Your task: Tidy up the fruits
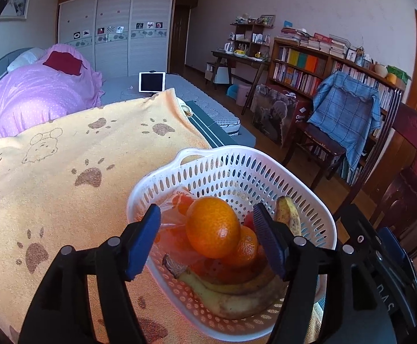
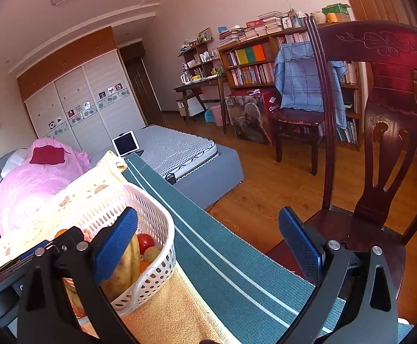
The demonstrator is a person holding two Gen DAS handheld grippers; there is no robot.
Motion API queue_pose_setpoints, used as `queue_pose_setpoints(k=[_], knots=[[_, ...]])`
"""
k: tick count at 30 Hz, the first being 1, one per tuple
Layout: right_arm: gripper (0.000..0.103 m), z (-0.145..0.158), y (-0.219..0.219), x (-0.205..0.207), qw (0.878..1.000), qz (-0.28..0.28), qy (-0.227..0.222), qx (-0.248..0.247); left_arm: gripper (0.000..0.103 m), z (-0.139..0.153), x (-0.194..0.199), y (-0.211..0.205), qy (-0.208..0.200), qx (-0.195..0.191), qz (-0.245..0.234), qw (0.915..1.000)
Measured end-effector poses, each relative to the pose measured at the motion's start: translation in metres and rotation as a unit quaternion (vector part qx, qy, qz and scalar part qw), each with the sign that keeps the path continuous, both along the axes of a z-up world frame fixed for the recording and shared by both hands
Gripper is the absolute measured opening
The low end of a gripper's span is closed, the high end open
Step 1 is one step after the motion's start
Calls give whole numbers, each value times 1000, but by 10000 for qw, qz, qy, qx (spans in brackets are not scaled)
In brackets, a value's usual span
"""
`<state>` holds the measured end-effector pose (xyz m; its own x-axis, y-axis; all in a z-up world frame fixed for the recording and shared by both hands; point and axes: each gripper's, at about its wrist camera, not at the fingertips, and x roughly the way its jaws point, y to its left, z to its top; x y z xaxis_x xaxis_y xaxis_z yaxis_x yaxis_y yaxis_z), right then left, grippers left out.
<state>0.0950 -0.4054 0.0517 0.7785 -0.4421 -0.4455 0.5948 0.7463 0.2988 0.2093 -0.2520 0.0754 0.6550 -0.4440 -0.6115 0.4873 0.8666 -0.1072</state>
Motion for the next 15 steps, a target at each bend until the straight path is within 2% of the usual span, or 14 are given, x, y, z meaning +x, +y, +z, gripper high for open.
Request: queue_pose_setpoints(k=[3,8,15], knots=[[100,0,-1,-1,10000,-70,0,18,79,1,-1,4,-67,1,122,9999],[100,-1,-1,-3,9999,-110,-18,26,82,8,-7,8,-328,87,250,9991],[100,-1,-1,-3,9999,-131,-27,24,89,15,-21,6,-788,455,380,9951]])
